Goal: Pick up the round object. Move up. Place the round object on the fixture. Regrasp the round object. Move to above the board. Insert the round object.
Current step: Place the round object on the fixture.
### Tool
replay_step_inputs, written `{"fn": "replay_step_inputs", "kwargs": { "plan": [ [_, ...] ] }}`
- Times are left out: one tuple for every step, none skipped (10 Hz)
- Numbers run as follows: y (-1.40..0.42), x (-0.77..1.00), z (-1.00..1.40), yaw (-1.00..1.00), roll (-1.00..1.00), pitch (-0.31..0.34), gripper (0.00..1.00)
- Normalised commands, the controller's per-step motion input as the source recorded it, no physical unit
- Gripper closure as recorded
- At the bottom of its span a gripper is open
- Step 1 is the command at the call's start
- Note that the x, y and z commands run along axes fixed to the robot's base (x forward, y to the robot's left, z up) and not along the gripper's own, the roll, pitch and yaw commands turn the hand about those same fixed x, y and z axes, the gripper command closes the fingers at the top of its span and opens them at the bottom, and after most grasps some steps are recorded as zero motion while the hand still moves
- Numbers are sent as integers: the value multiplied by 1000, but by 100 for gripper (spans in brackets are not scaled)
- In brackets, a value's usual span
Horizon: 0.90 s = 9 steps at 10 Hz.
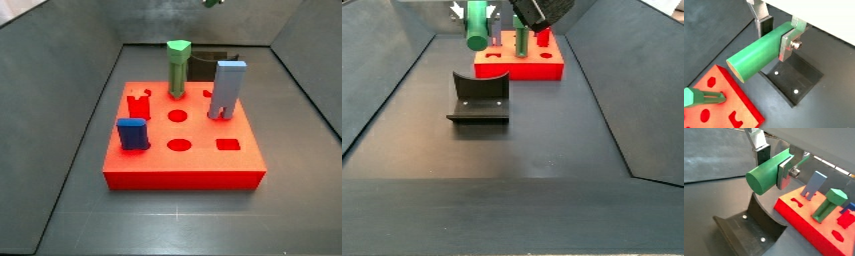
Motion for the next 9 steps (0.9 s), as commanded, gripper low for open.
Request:
{"fn": "replay_step_inputs", "kwargs": {
  "plan": [
    [71,107,-1000,-144,-1000,52,100],
    [74,115,-1000,-148,-1000,70,100],
    [76,123,-1000,-149,-1000,82,100],
    [83,137,-1000,-163,-1000,92,100],
    [89,142,-1000,-180,-1000,91,100],
    [97,152,-1000,-174,-803,68,100],
    [100,158,-1000,-168,-694,58,100],
    [108,169,-1000,-153,-477,42,100],
    [114,178,-1000,-142,-323,33,100]
  ]
}}
